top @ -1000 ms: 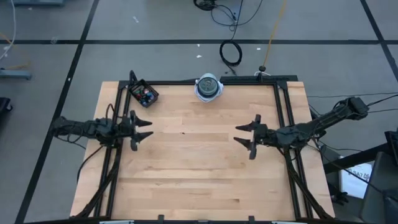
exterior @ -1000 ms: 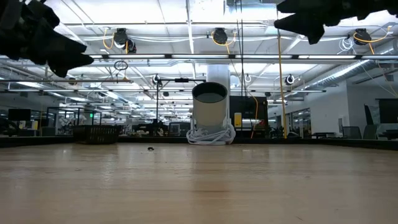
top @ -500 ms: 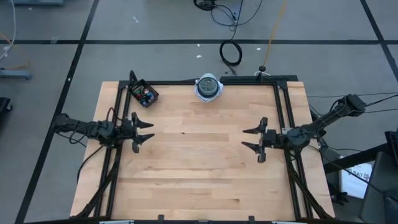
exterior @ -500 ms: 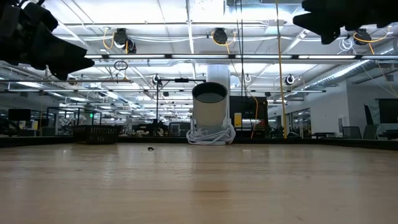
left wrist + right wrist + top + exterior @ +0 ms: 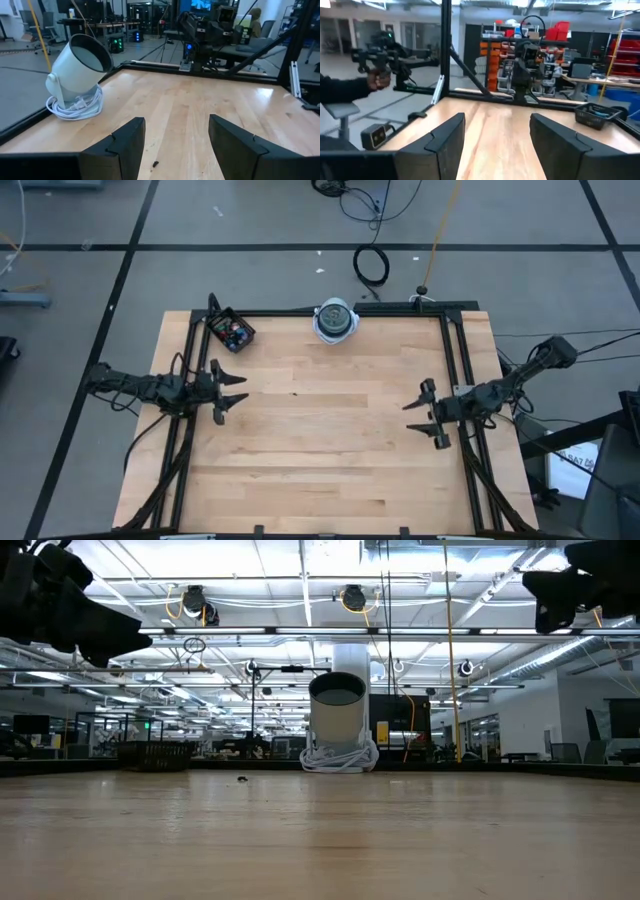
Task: Pick & Place Nail Polish
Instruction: Return to Home Position
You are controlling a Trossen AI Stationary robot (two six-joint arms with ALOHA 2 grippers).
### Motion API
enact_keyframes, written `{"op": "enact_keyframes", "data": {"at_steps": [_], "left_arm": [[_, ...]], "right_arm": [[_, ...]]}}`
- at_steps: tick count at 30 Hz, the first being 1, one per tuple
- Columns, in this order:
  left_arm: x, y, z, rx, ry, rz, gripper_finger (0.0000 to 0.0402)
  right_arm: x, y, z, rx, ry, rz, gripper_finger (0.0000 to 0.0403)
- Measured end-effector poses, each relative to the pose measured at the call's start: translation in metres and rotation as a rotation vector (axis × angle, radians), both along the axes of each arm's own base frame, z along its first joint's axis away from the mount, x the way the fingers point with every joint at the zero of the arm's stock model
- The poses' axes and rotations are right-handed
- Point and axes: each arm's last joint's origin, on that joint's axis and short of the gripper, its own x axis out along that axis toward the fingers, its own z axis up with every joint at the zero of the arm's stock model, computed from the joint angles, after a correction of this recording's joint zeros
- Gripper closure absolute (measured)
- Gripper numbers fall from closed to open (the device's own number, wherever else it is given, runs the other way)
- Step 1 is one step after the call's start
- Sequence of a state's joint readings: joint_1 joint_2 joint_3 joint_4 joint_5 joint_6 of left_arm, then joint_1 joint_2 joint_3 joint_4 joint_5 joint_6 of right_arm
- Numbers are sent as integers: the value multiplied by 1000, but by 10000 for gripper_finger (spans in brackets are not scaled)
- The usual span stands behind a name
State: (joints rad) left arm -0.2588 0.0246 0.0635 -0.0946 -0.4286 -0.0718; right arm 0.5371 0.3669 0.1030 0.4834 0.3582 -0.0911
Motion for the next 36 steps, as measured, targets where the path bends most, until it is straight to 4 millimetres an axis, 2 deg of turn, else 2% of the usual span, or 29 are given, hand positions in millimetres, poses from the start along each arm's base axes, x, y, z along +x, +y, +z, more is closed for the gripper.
{"op": "enact_keyframes", "data": {"at_steps": [13, 16, 24, 32, 36], "left_arm": [[0, 0, 0, 50, 3, -11, 188], [0, 0, 0, 60, 5, -11, 188], [0, 0, 0, 66, 11, -4, 188], [0, 2, 0, 60, 11, 11, 188], [1, 2, -1, 63, 17, 11, 188]], "right_arm": [[-19, -15, 4, 58, -111, -23, 193], [-21, -20, 2, 74, -93, -60, 193], [-15, -29, -18, 150, 112, -155, 193], [-13, -40, -19, 110, 121, -247, 193], [-12, -40, -19, 96, 116, -208, 193]]}}
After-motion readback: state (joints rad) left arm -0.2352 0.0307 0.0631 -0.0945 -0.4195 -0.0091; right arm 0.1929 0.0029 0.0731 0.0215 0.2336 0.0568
